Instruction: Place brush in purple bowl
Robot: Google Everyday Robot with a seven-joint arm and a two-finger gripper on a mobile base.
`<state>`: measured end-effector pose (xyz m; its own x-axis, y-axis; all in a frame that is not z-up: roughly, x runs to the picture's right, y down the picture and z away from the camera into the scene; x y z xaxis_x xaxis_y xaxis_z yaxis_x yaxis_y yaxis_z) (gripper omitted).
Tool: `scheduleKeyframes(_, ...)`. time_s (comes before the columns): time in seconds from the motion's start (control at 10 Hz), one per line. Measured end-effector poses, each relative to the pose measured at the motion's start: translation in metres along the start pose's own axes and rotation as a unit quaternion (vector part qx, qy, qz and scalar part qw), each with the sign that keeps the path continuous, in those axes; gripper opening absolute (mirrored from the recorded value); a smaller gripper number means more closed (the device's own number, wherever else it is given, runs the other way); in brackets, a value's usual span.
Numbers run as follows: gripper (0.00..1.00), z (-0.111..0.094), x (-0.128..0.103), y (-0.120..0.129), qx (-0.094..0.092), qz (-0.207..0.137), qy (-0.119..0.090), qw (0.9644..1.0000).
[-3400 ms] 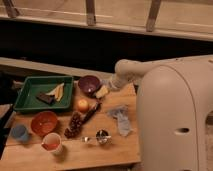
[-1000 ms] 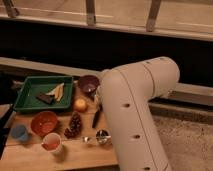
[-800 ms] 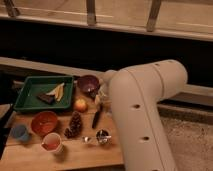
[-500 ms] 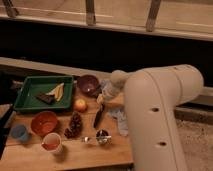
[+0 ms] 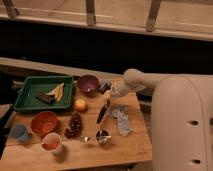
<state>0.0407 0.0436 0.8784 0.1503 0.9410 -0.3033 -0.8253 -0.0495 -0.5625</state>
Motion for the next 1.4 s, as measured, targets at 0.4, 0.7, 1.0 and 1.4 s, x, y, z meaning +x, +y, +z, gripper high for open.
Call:
scheduleKeyframes(0.4, 0.18, -0.033, -0.022, -0.002, -0.008, -0.007, -0.041, 0.9991)
scheduleKeyframes(0.7, 0.18, -0.033, -0.047, 0.013, -0.016, -0.035, -0.050, 0.9980)
scheduleKeyframes(1.0, 0.18, -0.015, -0.081, 0.053, -0.038, -0.080, -0.050, 0.9948)
scheduleKeyframes(1.4, 0.18, -0.011, -0.110, 0.086, -0.069, -0.114, -0.055, 0.9895)
